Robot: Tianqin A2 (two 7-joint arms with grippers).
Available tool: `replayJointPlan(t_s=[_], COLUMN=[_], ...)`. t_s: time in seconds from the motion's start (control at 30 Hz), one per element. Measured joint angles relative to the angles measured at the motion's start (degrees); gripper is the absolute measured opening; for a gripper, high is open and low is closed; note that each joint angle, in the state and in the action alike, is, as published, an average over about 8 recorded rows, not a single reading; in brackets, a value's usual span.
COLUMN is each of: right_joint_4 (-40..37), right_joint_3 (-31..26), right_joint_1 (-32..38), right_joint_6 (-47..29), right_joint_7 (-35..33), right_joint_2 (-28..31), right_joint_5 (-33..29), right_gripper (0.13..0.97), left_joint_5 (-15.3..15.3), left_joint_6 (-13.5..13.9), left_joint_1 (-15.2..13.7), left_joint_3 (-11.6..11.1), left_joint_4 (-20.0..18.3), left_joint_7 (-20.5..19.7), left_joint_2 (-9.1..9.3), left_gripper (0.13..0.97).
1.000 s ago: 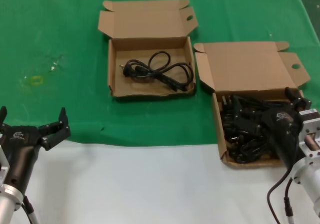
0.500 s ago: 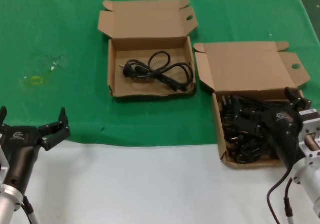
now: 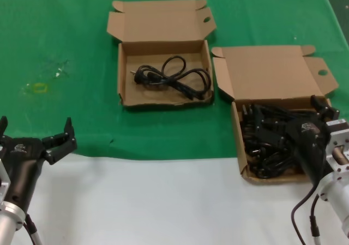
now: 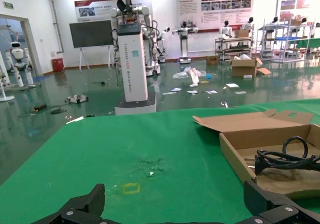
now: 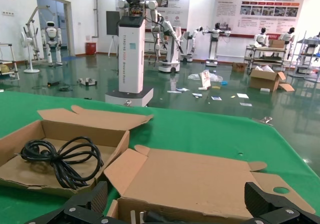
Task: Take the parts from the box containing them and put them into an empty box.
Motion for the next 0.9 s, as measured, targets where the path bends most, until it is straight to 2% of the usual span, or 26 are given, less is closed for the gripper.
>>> replayJointPlan(t_s=[0.9], right_joint_4=[0.0], right_joint_3=[0.0], right_joint_1=[0.0], right_joint_6=[0.0], right_joint_7=[0.0], right_joint_2=[0.0], right_joint_5=[0.0], right_gripper=[0.966], left_joint_5=[0.0], left_joint_6=[0.0], left_joint_1=[0.0], left_joint_3=[0.0], left_joint_4=[0.0], left_joint_7=[0.0], left_joint_2=[0.00], left_gripper=[0.966])
